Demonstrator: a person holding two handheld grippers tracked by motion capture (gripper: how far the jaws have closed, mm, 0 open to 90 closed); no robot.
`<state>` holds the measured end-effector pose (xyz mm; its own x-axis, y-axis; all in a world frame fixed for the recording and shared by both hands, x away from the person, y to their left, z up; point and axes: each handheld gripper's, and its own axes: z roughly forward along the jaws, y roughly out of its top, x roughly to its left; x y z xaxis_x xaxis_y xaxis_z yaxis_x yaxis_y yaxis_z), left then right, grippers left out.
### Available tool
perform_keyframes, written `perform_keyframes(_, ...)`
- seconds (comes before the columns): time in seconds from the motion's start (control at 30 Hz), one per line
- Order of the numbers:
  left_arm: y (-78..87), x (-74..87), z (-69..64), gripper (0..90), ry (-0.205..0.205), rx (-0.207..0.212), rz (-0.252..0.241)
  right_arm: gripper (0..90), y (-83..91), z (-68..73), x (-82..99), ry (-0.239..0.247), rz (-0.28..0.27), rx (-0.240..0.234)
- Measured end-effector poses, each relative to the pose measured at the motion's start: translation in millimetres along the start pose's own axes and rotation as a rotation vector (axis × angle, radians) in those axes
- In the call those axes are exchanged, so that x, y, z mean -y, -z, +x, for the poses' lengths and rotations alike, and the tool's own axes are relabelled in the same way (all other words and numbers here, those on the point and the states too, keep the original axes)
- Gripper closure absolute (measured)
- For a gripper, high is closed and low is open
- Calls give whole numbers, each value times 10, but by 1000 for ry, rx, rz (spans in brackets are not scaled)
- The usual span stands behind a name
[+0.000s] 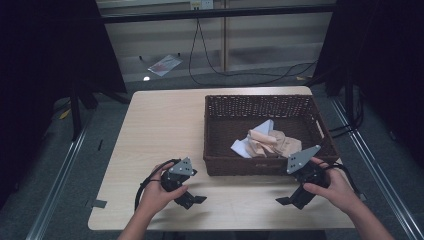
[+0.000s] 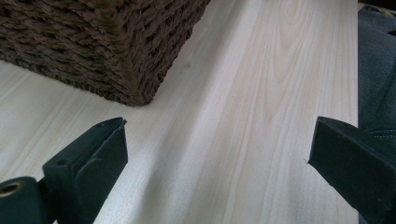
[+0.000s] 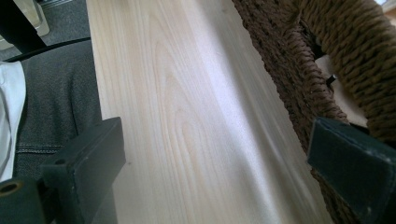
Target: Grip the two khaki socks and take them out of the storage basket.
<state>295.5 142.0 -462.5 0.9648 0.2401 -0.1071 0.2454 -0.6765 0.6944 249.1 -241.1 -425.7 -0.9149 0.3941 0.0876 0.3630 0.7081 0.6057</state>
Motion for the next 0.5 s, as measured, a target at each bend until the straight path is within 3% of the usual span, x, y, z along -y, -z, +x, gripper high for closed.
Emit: perform_keyframes(0.5,-1,4,12,39,-9,10,18,40,11,3,-79,0,29,-22)
